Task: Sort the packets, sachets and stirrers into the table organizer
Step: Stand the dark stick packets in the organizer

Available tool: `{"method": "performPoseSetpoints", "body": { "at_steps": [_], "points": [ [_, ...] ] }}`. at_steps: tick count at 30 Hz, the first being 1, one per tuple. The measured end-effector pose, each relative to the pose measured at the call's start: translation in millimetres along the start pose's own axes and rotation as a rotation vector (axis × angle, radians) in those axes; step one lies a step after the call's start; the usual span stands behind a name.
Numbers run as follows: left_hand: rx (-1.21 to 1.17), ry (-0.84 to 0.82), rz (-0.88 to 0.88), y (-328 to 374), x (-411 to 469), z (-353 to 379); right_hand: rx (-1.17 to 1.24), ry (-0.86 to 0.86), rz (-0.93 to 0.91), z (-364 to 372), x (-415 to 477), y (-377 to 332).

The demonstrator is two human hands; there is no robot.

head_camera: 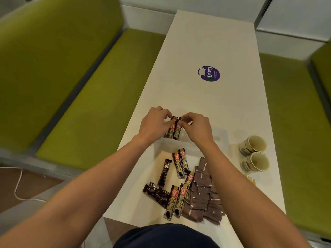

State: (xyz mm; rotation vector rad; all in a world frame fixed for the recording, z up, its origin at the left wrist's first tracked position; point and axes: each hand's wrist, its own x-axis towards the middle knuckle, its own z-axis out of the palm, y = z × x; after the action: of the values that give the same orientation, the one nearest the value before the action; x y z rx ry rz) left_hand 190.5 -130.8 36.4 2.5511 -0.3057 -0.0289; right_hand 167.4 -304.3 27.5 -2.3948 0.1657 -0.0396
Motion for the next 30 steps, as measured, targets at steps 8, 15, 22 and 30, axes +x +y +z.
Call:
{"method": "performPoseSetpoints", "body": {
  "at_steps": [8, 15, 22, 30],
  "points": [
    [-0.081, 0.174, 0.025, 2, -40, -10, 0.078, 0.135, -0.031, -17, -34, 2],
    [-0.127, -0.117, -0.009, 10, -95, 19, -0.014, -0.084, 0.024, -16, -94, 24],
    [0.040, -0.363, -0.063, 18, -92, 44, -0.168, -0.164, 0.053, 10, -103, 35],
    [-0.104, -0.344, -0.115, 22, -93, 47, -0.004, -0.140, 0.168, 13, -100, 39]
  ]
}}
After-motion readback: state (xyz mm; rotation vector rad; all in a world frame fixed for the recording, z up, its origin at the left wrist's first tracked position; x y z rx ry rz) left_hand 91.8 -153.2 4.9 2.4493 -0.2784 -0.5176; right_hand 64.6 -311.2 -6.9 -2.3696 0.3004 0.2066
